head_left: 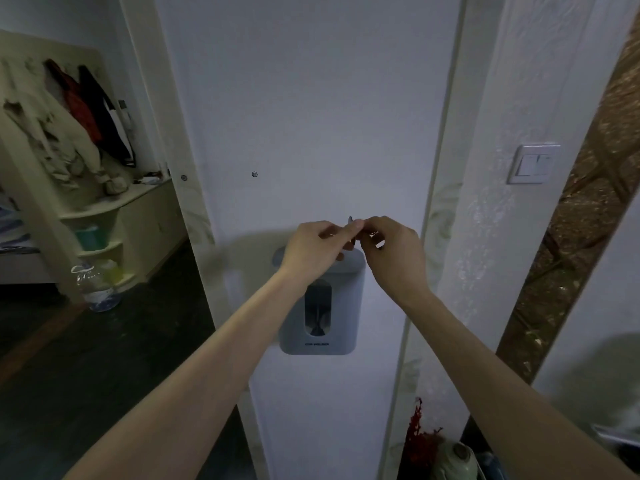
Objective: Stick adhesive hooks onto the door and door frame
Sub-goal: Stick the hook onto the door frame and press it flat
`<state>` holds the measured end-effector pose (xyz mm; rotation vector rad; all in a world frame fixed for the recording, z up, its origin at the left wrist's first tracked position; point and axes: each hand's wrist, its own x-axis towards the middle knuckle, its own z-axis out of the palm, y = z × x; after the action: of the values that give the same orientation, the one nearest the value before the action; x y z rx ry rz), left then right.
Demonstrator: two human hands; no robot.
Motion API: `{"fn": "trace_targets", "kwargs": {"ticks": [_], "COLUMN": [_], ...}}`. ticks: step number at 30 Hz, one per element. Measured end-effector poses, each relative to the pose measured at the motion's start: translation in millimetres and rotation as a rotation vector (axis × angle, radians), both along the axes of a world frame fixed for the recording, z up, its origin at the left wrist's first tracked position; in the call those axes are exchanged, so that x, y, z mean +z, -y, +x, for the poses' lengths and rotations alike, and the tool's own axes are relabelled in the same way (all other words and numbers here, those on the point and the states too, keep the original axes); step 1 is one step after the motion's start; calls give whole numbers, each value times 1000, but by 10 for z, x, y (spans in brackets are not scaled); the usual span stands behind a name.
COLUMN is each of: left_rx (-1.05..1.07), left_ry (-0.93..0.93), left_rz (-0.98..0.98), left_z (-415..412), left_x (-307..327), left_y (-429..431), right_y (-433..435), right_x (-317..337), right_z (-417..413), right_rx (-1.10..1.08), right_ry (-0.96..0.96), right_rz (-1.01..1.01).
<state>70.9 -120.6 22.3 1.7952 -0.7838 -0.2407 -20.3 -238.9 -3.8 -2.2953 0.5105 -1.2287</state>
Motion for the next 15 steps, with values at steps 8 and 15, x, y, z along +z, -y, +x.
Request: {"fn": "trace_targets", "kwargs": {"ticks": [8, 15], "left_rx": [-77, -104], "left_ry": [-136, -154], "left_rz": [-133, -188], "left_z": [7, -14], "left_x": [30, 53], "left_y": [-30, 4], "right_y": [5, -61], "right_x": [28, 105], "right_z": [-45, -185], "right_rx": [-51, -43], "right_ry": [14, 196], "right_rz": [-219, -9]}}
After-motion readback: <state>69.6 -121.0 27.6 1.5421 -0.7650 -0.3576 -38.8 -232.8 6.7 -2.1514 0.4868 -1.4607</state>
